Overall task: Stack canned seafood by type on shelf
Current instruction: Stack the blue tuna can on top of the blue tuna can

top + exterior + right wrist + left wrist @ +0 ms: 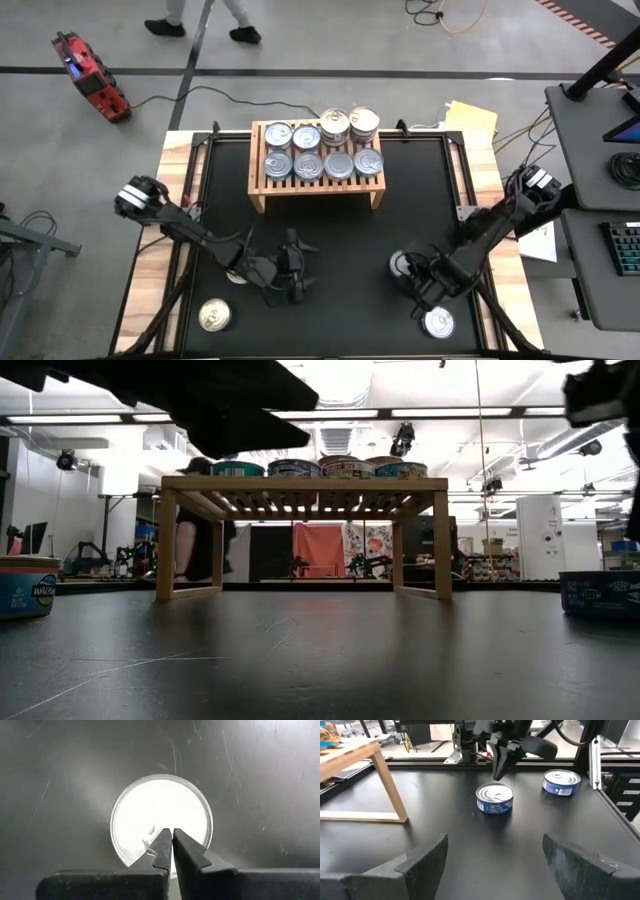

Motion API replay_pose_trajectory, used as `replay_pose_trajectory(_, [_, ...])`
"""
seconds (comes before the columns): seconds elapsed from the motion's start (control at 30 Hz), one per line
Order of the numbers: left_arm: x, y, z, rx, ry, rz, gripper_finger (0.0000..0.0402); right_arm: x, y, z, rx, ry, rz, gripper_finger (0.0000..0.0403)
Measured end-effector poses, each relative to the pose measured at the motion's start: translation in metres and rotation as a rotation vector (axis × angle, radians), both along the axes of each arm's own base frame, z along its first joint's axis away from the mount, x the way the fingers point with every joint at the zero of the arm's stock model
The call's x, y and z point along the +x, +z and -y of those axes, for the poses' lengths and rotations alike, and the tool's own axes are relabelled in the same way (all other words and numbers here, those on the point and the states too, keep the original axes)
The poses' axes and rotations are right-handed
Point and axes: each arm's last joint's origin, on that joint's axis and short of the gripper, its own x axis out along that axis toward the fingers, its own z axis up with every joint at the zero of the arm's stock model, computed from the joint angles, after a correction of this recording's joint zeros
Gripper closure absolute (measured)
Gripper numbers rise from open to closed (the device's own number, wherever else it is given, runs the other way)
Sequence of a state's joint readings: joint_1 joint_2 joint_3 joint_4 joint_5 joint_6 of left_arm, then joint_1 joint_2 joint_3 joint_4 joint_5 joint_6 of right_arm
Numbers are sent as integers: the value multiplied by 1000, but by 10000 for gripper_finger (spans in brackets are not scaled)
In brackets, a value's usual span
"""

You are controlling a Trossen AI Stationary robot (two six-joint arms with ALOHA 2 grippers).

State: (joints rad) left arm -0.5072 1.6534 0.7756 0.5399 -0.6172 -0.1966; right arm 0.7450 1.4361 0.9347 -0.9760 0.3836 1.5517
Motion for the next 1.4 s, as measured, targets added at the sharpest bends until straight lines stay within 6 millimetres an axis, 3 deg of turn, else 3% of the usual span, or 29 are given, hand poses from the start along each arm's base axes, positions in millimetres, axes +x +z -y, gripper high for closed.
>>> replay_pose_trajectory(0.23, [14, -3, 8, 13, -1, -6, 93, -13, -15, -5, 9, -80, 67, 394])
replay_pose_trajectory(0.57, [23, -4, 12, 22, -1, -4, 93, -4, -41, -8, -42, -111, 150, 394])
replay_pose_trajectory(0.87, [27, -13, 15, -16, 4, 21, 93, 18, -64, -22, -97, -92, 326, 394])
replay_pose_trajectory(1.23, [37, -36, 19, -62, 10, 69, 93, 49, -60, -24, -108, 11, 368, 394])
replay_pose_trajectory(1.4, [42, -39, 14, -193, 56, 114, 93, 63, -58, -24, -95, 87, 411, 394])
